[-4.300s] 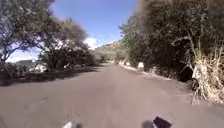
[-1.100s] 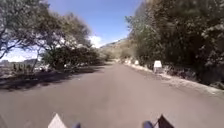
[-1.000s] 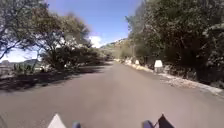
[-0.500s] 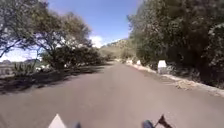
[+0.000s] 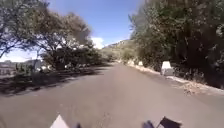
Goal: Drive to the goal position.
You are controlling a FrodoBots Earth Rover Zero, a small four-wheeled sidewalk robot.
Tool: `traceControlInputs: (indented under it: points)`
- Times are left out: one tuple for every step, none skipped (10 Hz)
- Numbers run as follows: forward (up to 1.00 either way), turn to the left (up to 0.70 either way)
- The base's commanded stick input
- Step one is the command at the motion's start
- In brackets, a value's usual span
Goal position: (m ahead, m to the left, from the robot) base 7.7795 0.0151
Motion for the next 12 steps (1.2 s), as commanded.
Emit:
traceControlInputs:
  points:
    - [0.5, -0.45]
    - [0.5, -0.25]
    - [0.5, -0.05]
    - [0.5, 0.0]
    - [0.5, 0.0]
    - [0.5, 0.0]
    - [0.5, 0.0]
    - [0.5, 0.0]
    - [0.5, -0.5]
    - [0.5, -0.5]
    - [0.5, -0.16]
    - [0.5, -0.09]
